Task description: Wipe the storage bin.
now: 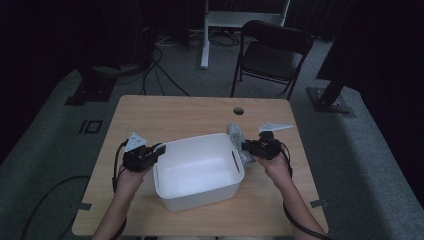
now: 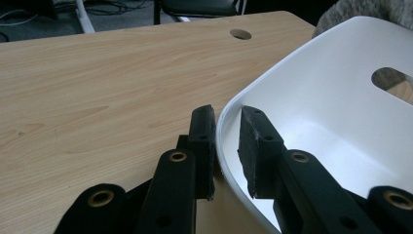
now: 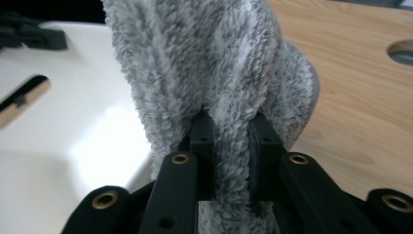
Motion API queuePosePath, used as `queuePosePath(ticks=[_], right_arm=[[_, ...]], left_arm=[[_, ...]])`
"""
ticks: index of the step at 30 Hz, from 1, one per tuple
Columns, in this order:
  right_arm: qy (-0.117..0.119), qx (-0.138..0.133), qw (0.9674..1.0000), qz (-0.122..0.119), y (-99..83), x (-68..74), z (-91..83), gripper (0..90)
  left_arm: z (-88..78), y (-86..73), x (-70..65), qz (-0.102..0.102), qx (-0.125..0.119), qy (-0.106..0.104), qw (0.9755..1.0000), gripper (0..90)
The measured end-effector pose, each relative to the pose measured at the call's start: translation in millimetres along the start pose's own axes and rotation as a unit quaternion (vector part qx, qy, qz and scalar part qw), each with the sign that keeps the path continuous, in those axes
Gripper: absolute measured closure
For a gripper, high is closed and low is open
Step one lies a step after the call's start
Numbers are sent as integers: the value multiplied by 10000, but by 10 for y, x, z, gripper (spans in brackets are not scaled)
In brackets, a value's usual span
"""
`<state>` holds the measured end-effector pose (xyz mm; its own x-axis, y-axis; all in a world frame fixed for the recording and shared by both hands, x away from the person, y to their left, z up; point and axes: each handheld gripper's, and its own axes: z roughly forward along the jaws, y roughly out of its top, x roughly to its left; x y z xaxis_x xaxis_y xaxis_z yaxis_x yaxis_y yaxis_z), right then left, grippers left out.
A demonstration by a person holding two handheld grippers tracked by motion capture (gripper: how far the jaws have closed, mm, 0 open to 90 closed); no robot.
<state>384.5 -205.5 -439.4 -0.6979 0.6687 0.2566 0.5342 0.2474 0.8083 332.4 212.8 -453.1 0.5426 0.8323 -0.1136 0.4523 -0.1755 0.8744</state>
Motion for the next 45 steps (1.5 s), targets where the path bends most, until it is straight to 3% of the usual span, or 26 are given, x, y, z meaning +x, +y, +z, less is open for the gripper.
queuePosePath(ticks=[6, 10, 15, 23, 36, 45], right_arm=[[175, 53, 9998, 92, -11, -48, 86, 771], [14, 228, 9997, 73, -76, -42, 180, 772], [34, 315, 9994, 139, -96, -83, 214, 771], [-23, 51, 10000, 68, 84, -83, 121, 769], [-45, 486, 9987, 130, 49, -157, 373, 772], [-14, 540, 9983, 240, -9, -204, 431, 771]], left_arm=[[3, 0, -7, -18, -5, 30, 10000, 760], [5, 2, -13, -18, 3, 53, 10000, 760], [3, 2, -7, -11, 10, 31, 10000, 759], [8, 3, -6, -12, 7, 13, 10000, 759], [13, 2, -13, -43, -2, 45, 10000, 757], [12, 1, -11, -47, -3, 33, 10000, 756]])
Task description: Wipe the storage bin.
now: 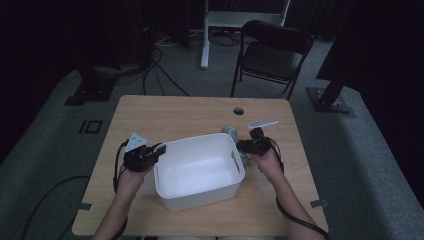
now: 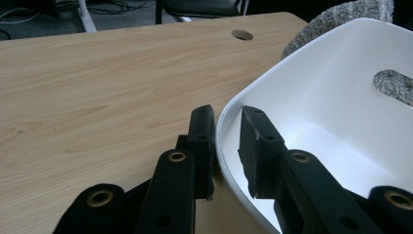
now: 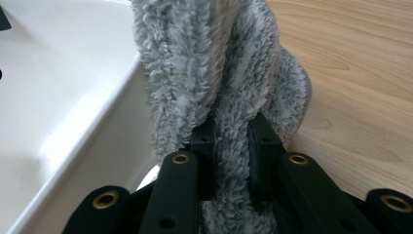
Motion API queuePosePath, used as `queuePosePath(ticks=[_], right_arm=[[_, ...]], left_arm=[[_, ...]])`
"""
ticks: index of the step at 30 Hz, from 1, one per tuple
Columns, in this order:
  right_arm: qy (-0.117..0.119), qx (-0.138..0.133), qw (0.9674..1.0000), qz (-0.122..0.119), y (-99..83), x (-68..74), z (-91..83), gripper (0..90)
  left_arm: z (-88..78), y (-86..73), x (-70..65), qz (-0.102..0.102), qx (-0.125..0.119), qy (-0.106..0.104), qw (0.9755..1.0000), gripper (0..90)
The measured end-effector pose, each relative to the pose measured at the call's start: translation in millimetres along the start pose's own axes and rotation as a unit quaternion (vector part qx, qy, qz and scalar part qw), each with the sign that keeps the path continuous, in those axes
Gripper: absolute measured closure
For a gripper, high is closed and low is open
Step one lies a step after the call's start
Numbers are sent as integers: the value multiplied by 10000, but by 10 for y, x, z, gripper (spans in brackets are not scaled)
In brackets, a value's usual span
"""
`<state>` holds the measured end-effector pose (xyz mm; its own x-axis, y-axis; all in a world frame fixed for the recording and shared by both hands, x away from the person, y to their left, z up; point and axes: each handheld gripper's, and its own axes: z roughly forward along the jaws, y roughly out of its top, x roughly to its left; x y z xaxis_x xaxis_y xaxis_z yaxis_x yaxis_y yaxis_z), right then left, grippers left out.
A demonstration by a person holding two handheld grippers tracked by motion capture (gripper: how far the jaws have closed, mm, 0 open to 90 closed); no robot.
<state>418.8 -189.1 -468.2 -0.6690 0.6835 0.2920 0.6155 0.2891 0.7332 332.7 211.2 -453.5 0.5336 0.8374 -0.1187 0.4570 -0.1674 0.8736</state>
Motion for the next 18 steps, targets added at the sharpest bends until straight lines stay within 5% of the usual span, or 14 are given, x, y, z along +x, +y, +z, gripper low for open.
queuePosePath(ticks=[9, 18], right_arm=[[-141, -452, 9988, 122, 2, -8, -237, 768], [-137, -818, 9963, 232, -131, -22, -685, 762]], left_arm=[[-1, -7, 13, -27, -24, -64, 10000, 751], [-1, -5, 10, -26, -12, -52, 10000, 751]])
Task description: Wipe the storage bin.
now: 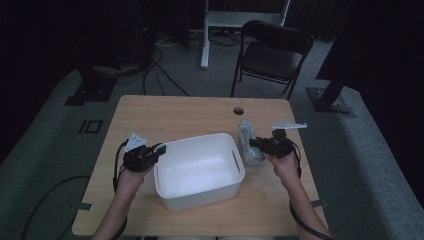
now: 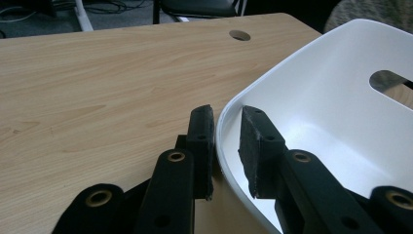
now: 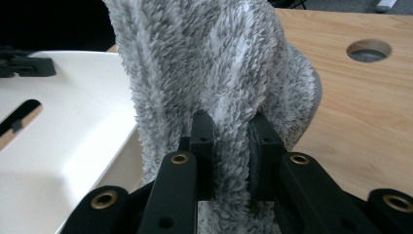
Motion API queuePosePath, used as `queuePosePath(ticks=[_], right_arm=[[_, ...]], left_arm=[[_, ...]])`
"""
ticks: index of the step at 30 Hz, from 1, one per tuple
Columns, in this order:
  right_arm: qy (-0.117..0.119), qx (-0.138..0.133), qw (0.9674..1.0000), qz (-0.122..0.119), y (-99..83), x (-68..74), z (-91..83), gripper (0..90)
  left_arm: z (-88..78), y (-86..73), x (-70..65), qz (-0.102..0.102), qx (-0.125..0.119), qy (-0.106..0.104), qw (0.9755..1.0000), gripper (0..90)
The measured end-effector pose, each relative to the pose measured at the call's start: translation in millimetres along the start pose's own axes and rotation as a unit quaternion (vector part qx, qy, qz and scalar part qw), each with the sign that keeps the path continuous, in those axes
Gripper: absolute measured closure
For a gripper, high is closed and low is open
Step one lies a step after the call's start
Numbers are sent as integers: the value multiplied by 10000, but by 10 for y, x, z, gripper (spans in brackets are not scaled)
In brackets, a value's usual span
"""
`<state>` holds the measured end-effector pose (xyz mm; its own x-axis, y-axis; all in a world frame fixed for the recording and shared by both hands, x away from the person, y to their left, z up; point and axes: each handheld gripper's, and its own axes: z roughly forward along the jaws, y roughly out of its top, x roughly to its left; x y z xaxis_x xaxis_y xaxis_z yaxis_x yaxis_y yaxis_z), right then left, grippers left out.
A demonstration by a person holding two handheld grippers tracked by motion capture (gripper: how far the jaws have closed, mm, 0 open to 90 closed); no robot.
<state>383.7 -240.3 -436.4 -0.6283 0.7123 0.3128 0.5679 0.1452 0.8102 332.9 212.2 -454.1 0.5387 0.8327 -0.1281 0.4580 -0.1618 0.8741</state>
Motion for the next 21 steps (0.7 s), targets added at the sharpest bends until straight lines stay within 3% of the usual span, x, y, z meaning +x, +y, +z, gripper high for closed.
queuePosePath(ticks=[4, 7, 11, 17, 21], right_arm=[[-326, 44, 9993, -150, -67, 20, -158, 763], [-388, -60, 9990, -222, -130, 28, -299, 763], [-150, -212, 9996, -124, -290, 47, -405, 762], [-7, 9, 9998, -218, -508, 153, -371, 758], [223, 124, 9993, -260, -567, 229, -320, 754]], left_arm=[[0, 0, -2, -2, -4, 5, 10000, 751], [1, 0, -1, -7, -2, 3, 10000, 751], [3, 1, -4, -8, -3, 5, 10000, 751], [5, 1, -7, -8, -1, 6, 10000, 751], [6, 1, -8, -7, -3, 6, 10000, 751]])
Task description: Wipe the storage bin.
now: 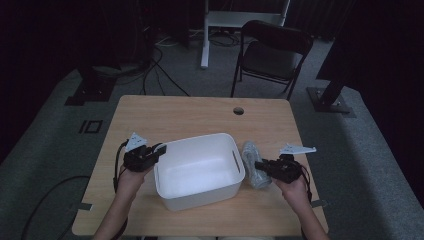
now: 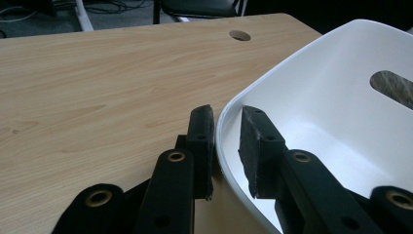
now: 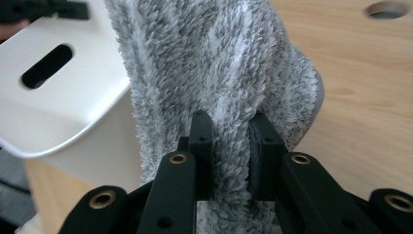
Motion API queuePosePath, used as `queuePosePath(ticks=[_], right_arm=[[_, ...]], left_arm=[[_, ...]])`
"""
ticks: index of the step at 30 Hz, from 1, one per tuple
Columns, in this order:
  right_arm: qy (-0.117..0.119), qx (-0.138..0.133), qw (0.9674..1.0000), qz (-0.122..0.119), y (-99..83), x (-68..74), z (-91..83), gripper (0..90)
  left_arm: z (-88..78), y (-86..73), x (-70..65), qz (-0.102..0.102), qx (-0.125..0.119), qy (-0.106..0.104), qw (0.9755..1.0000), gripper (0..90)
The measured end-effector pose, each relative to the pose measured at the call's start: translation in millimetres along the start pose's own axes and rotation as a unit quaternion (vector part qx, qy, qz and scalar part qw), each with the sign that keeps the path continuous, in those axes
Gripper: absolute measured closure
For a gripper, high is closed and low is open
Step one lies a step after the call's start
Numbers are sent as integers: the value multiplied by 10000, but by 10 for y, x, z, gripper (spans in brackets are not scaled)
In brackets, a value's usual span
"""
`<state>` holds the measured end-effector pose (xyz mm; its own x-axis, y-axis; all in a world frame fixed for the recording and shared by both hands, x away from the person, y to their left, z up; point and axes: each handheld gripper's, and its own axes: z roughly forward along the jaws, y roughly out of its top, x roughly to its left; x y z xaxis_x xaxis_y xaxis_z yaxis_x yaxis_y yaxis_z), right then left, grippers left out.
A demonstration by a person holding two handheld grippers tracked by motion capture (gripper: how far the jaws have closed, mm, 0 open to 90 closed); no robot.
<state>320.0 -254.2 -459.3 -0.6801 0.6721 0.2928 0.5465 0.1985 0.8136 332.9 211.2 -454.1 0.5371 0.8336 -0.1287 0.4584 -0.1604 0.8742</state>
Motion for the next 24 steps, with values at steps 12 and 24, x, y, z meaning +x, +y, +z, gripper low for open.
queuePosePath(ticks=[12, 24], right_arm=[[162, 117, 9998, -42, -81, 176, 18, 748], [407, 234, 9987, -185, -233, 309, -10, 749]], left_arm=[[4, 5, -22, 17, 22, 24, 10000, 752], [10, 6, -35, 19, 26, 40, 10000, 753]])
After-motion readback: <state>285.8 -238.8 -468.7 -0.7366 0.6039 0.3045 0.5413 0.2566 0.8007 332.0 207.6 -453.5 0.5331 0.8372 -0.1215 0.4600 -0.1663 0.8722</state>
